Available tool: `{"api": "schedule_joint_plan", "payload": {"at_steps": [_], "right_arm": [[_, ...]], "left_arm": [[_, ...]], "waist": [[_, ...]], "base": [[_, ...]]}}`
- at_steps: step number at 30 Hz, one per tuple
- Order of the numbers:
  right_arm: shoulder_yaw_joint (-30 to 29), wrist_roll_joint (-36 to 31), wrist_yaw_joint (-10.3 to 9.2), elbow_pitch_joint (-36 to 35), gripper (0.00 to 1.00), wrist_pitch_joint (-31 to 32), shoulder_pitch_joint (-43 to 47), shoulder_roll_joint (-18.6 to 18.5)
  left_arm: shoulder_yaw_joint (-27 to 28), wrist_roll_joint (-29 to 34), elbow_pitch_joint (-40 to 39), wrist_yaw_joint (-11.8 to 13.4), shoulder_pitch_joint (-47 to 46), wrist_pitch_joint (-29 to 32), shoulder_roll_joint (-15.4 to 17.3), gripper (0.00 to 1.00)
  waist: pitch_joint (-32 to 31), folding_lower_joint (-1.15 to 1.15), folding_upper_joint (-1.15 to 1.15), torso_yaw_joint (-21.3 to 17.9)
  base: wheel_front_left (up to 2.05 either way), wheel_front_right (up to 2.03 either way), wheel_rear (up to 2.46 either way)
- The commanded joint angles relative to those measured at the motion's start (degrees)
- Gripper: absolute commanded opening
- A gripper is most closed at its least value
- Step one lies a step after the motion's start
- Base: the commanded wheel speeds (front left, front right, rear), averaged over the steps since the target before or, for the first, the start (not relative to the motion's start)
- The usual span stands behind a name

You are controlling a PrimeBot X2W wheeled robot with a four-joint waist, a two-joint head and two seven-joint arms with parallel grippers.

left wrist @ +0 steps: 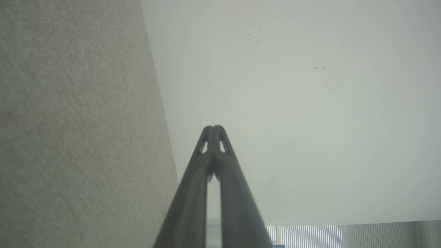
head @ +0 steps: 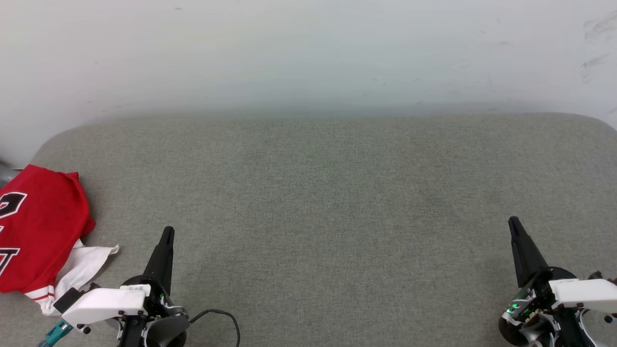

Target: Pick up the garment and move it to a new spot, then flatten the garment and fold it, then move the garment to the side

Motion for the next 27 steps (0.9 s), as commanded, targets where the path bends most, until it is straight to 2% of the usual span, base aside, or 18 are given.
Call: {"api": "schedule_joint_plan", "payload": {"at_steps": [1, 23, 24, 27], "right_arm": [[0.0, -0.3, -0.02, 0.1, 0.0, 0.2, -0.7, 0.2], [0.0, -0.3, -0.02, 0.1, 0.0, 0.2, -0.7, 0.2], [0.0, 0.0, 0.0, 0.0, 1.0, 0.0, 0.0, 0.0], [0.2, 0.0, -0.01, 0.7, 1.0, -0.3, 1.0, 0.1]], "left_arm": [[0.1, 0.0, 0.0, -0.1, -0.3, 0.1, -0.1, 0.0], [0.1, 0.0, 0.0, -0.1, -0.3, 0.1, -0.1, 0.0], [0.0, 0.0, 0.0, 0.0, 0.0, 0.0, 0.0, 1.0], [-0.4, 0.1, 0.9, 0.0, 0.8, -0.2, -0.1, 1.0]], "waist": [[0.0, 0.0, 0.0, 0.0], [0.0, 0.0, 0.0, 0.0], [0.0, 0.0, 0.0, 0.0], [0.0, 0.0, 0.0, 0.0]], "base": [[0.0, 0.0, 0.0], [0.0, 0.0, 0.0], [0.0, 0.0, 0.0], [0.0, 0.0, 0.0]]}}
